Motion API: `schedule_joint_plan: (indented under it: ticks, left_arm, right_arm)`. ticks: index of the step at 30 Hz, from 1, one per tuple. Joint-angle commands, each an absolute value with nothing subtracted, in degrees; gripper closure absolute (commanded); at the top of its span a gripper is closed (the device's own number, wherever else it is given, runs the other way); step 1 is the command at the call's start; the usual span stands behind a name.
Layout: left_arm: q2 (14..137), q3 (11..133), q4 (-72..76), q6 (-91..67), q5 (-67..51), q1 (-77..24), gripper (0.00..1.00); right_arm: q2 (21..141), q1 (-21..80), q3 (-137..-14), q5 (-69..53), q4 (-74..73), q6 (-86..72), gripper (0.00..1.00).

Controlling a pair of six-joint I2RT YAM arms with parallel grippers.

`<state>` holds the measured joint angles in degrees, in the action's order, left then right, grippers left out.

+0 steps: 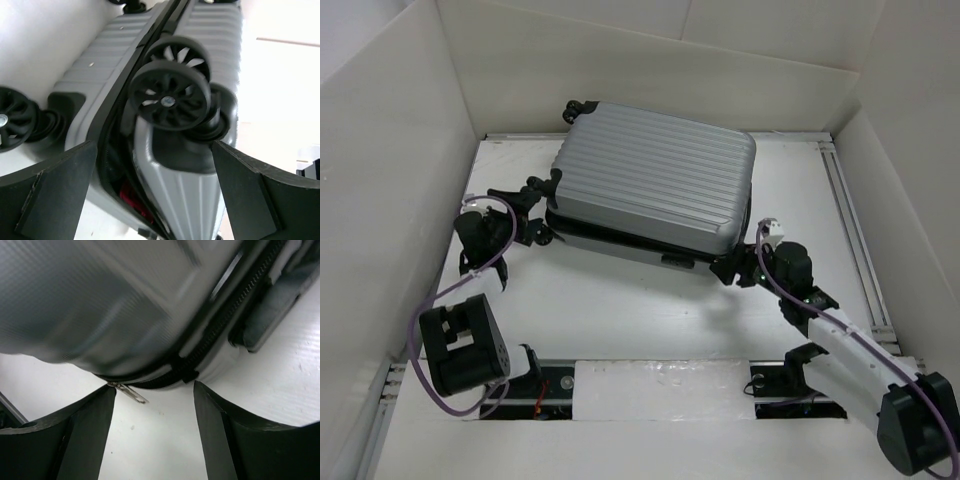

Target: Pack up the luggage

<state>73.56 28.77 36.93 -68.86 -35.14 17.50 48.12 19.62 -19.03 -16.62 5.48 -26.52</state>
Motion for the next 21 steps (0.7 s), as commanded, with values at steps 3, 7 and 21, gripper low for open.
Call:
schedule_joint_plan:
  ticks: [3,7,21]
  left_arm:
    - [76.99,33.66,44.37,-71.19,-34.89,17.75,0.02]
    - [79.01,34.28,46.22,-72.33,-33.66,17.75,0.07]
    - [83.22,37.09,48.96,-74.79,-33.75,17.75,0.04]
  right_arm:
    - [50.71,22.14,-21.01,-19.60,16.96,-23.64,0.30]
    - [49.40,24.95,-19.42,-17.93,20.91,-23.64,0.33]
    - [38.57,30.23,-11.33,-10.55,25.66,-29.98,0.26]
